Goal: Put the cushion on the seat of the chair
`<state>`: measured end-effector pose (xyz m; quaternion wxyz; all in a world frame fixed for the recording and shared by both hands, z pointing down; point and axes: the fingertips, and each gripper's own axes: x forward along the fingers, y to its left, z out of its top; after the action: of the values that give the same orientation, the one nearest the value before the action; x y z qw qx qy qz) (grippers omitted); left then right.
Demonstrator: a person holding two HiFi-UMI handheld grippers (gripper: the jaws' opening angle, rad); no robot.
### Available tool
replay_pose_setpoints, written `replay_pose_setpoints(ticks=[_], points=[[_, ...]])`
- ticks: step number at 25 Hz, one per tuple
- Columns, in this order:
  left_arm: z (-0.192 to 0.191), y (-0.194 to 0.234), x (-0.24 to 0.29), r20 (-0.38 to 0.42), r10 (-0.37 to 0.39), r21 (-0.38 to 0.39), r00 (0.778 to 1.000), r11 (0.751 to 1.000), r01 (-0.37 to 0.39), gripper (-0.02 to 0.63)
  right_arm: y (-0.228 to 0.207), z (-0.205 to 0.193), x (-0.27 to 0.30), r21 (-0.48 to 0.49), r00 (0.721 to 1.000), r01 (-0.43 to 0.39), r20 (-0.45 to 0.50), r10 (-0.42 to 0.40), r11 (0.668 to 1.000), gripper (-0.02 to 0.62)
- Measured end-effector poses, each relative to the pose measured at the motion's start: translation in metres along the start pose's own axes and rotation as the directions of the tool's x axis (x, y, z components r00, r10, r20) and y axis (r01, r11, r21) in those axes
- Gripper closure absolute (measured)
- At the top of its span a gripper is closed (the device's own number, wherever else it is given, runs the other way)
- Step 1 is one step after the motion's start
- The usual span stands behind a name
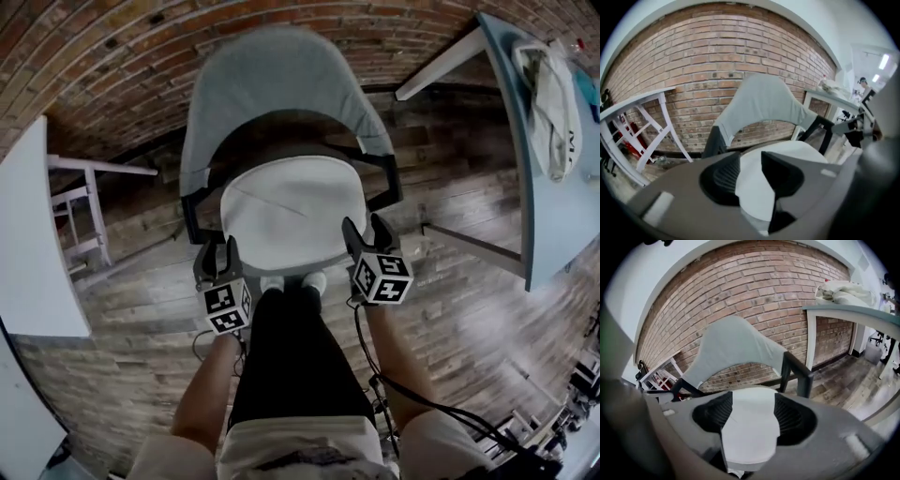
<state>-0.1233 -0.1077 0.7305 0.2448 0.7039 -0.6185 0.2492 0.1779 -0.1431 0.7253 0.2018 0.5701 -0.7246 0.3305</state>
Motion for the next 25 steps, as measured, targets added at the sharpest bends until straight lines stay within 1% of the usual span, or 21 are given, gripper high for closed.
replay_pose_setpoints(ticks=[4,9,10,13,14,16,17,19,25], points=[[0.053,-0.005,-0.029,0.033,-0.042,0.030,0.999,0.999,0.041,0.499,0.026,0.042,-0.032,-0.010,0.999,-0.008,0.051,0.008,1.000,0.322],[0.125,-0.008,-0.085,0.089,-0.085,0.057,0.992,0.995,0.080,0.499,0.065,0.093,-0.091,-0.024,0.993,-0.024,0.114,0.027,0.999,0.326],[0.139,-0.009,-0.097,0.103,-0.096,0.062,0.990,0.994,0.090,0.499,0.075,0.104,-0.103,-0.029,0.991,-0.031,0.131,0.034,0.999,0.353],[0.181,-0.013,-0.130,0.148,-0.134,0.082,0.980,0.989,0.123,0.502,0.107,0.138,-0.140,-0.038,0.980,-0.053,0.188,0.059,0.998,0.364],[0.193,-0.015,-0.140,0.156,-0.147,0.093,0.977,0.987,0.134,0.505,0.117,0.149,-0.153,-0.041,0.976,-0.058,0.207,0.066,0.997,0.385],[0.213,-0.021,-0.160,0.171,-0.172,0.122,0.970,0.981,0.153,0.529,0.134,0.169,-0.177,-0.044,0.966,-0.065,0.248,0.074,0.997,0.405],[0.223,-0.024,-0.170,0.184,-0.183,0.135,0.966,0.978,0.160,0.537,0.140,0.178,-0.188,-0.045,0.960,-0.065,0.268,0.075,0.997,0.440],[0.241,-0.028,-0.189,0.215,-0.204,0.150,0.955,0.973,0.175,0.557,0.151,0.194,-0.209,-0.045,0.949,-0.065,0.305,0.076,0.997,0.457],[0.275,-0.040,-0.239,0.279,-0.260,0.188,0.924,0.959,0.213,0.600,0.179,0.220,-0.258,-0.073,0.924,-0.076,0.370,0.097,0.994,0.593]])
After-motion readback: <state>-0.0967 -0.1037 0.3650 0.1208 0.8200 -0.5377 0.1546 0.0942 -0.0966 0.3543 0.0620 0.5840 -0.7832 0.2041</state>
